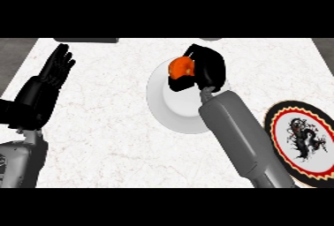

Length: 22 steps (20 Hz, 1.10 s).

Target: Pick the squash from the plate and place it in the plate

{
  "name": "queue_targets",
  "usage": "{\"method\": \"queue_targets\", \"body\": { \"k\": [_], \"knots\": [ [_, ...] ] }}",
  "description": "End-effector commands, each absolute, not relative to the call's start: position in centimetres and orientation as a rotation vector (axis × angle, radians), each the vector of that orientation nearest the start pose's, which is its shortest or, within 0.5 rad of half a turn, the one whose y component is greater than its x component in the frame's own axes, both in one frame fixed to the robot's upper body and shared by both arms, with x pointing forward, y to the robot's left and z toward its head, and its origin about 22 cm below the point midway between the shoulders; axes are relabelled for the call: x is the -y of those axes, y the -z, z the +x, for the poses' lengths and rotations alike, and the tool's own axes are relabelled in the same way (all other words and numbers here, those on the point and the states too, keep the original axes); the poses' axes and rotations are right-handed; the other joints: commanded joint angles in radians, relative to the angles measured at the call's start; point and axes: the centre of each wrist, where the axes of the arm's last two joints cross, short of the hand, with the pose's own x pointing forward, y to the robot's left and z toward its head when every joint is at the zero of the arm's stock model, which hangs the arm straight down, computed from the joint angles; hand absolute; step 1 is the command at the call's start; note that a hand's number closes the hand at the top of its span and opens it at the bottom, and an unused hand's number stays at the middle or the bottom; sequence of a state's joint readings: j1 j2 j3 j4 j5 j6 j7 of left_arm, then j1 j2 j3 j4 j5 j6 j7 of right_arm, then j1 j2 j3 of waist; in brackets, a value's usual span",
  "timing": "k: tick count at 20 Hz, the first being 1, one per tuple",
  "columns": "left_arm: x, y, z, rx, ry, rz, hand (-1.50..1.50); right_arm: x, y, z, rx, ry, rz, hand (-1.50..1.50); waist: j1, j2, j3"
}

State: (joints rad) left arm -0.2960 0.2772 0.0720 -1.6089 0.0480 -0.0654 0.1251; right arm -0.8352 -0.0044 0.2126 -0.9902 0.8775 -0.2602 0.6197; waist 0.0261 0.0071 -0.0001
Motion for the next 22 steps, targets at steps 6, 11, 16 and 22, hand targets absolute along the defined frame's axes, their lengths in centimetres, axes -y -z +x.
{"method": "queue_targets", "body": {
  "k": [6, 11, 16, 22],
  "knots": [
    [-27.2, -10.8, 30.6, 1.780, 0.288, 0.106, 0.00, 8.5, -5.5, 41.6, 1.286, -0.510, -0.850, -1.50, 0.038, 0.012, 0.001],
    [-27.1, -11.6, 30.7, 1.764, 0.293, 0.081, 0.00, 8.6, -5.6, 42.0, 1.397, -0.432, -0.711, -1.50, 0.051, 0.014, 0.001],
    [-27.2, -12.1, 31.1, 1.783, 0.282, 0.080, 0.00, 8.0, -8.1, 42.9, 1.537, -0.238, -0.701, -1.50, 0.048, 0.013, 0.002],
    [-27.2, -11.8, 30.5, 1.751, 0.254, 0.110, 0.00, 8.9, -8.4, 42.6, 1.614, -0.049, -0.550, -1.50, 0.012, -0.001, 0.001]
  ]
}}
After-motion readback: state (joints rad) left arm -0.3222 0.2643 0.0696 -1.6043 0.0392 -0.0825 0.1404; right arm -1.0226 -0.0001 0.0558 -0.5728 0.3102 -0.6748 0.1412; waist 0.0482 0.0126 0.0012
